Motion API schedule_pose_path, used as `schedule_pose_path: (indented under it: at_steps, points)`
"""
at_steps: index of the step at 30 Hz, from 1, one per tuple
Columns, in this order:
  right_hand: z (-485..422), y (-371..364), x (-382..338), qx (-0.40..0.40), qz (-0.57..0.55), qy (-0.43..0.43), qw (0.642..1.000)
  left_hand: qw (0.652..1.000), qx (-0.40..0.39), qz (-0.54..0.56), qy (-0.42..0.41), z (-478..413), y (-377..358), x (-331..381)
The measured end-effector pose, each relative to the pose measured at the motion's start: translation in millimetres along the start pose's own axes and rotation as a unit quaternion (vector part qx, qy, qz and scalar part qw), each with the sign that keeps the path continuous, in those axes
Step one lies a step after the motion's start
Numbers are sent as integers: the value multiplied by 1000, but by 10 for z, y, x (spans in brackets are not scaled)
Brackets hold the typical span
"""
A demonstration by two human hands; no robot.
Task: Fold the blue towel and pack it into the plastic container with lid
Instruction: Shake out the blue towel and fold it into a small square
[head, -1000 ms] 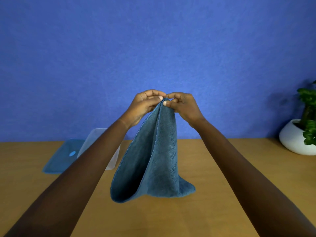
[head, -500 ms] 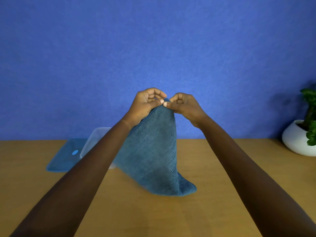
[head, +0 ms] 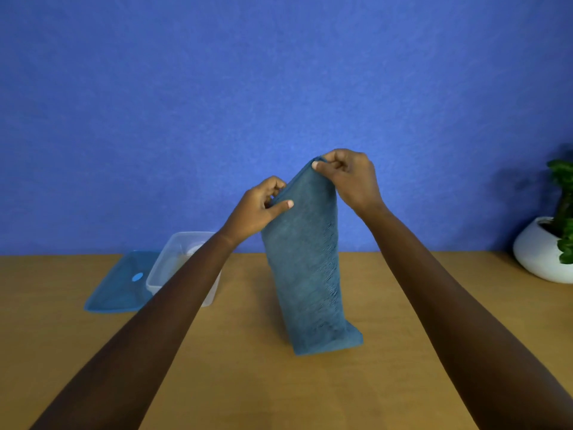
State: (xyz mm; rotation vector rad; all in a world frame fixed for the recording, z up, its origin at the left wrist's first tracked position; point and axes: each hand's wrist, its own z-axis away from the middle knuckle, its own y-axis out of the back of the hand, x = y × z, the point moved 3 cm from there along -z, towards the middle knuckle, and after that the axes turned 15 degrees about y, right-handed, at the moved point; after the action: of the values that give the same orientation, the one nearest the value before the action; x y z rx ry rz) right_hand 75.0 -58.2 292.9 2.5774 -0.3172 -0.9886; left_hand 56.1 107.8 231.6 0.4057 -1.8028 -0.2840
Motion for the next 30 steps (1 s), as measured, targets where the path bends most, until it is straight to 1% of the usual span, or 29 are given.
schedule_pose_path:
  at_steps: [3,7,11,18,23,27,30]
  points:
    - [-83,149,23,52,6,2,999,999,-6,-20,24,41,25,-171]
    - [-168,381,29,117,-7,0,993,994,32,-92,59,54,113,-390]
    - [-190,585,60,153,-16,-7,988,984,78,-141,81,58,281,-451]
    - [-100,702,175,163,2,-26,986,962,193,-178,80,-42,669,-128]
    - [-57,778,274,184,-20,-74,980,930,316,-186,25,-93,897,302]
    - [-13,785,328,171,-88,-122,974,921,347,-178,1,-95,1021,453]
    - [6,752,341,151,-113,-129,974,914,365,-176,-10,-64,1057,468]
